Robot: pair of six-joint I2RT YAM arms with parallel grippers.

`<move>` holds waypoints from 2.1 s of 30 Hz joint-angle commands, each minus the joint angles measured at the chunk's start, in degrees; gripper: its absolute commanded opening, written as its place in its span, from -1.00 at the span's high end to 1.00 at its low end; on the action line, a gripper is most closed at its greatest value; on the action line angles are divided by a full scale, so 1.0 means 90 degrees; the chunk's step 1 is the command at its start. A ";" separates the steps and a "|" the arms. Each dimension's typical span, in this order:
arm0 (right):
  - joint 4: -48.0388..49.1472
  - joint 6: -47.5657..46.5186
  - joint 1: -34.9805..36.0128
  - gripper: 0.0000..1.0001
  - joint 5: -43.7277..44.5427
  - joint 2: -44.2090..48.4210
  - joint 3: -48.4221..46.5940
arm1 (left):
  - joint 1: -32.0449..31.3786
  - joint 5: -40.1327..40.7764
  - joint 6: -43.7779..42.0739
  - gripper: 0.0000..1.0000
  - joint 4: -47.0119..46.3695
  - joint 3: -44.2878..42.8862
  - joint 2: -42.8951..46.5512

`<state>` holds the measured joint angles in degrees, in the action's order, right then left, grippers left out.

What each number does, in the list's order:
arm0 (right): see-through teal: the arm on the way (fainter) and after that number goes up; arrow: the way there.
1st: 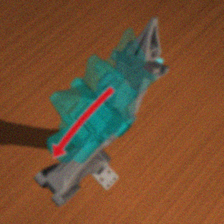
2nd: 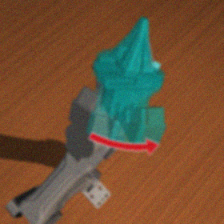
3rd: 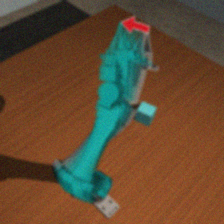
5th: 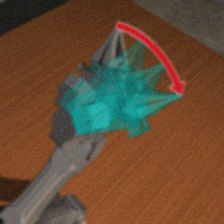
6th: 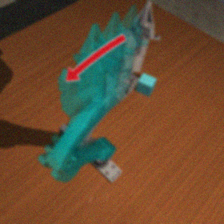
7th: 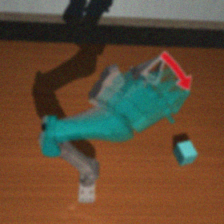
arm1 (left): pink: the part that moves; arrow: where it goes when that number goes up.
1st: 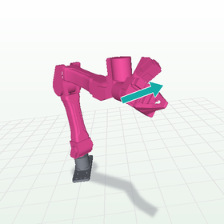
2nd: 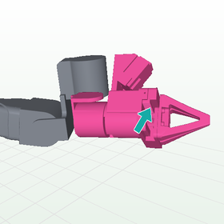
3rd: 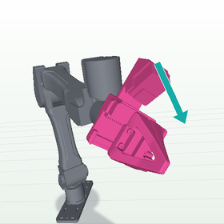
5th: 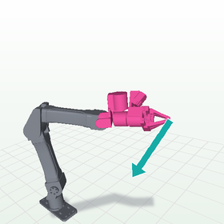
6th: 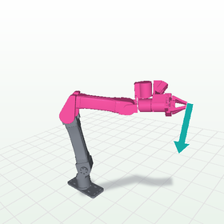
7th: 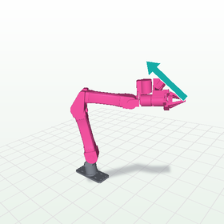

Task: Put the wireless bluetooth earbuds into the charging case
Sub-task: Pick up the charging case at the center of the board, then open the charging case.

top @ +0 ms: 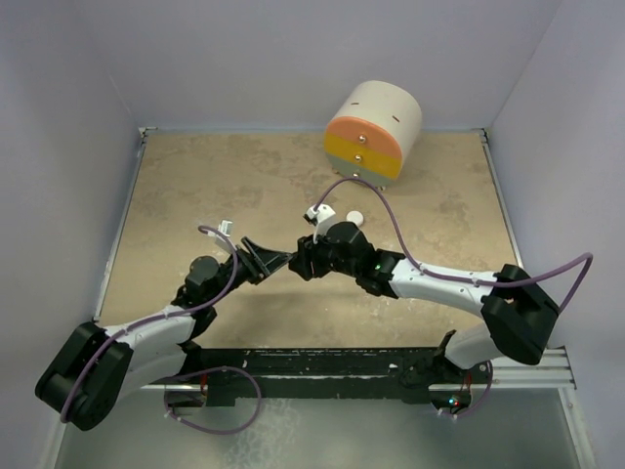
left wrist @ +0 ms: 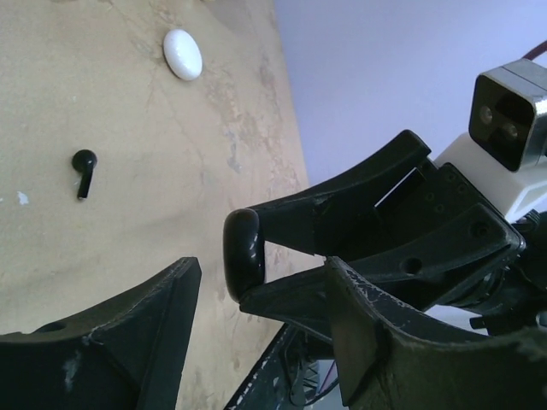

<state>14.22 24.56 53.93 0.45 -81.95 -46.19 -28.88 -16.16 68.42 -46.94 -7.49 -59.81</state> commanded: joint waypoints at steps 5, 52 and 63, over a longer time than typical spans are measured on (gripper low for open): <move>0.0380 -0.0199 -0.0026 1.00 -0.0320 -0.0056 -0.0348 | 0.0055 -0.0334 0.0099 -0.13 -0.1179 0.0165 -0.0376; 0.0140 0.0095 -0.1025 -0.47 -0.0365 0.1355 0.0208 | 0.0123 0.0392 -0.0207 1.00 -0.0031 -0.0768 -0.0908; 0.0288 0.0084 -0.1023 -0.49 -0.0519 0.0664 0.0158 | 0.0123 0.0348 -0.0146 1.00 -0.0078 -0.1023 -0.1068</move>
<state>14.76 24.73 44.66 -3.81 -75.29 -44.66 -28.14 -13.21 67.90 -45.45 -14.11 -69.14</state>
